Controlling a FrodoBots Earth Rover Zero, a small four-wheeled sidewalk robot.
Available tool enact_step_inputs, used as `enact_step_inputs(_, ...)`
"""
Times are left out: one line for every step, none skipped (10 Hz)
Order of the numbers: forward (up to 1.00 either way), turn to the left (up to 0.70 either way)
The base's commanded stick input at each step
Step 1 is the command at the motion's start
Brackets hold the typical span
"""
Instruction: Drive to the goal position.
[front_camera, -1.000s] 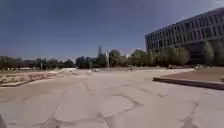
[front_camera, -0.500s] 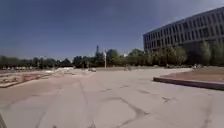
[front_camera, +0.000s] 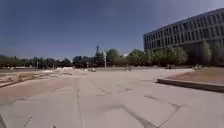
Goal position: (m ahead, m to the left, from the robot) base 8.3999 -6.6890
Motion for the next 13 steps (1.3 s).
enact_step_inputs(0.7,0.01)
enact_step_inputs(0.7,0.01)
enact_step_inputs(0.7,0.01)
enact_step_inputs(0.7,0.01)
enact_step_inputs(0.7,0.01)
enact_step_inputs(0.7,0.01)
enact_step_inputs(0.7,0.01)
enact_step_inputs(0.7,0.01)
enact_step_inputs(0.7,0.01)
enact_step_inputs(0.7,0.01)
enact_step_inputs(0.7,0.01)
enact_step_inputs(0.7,0.01)
enact_step_inputs(0.7,0.01)
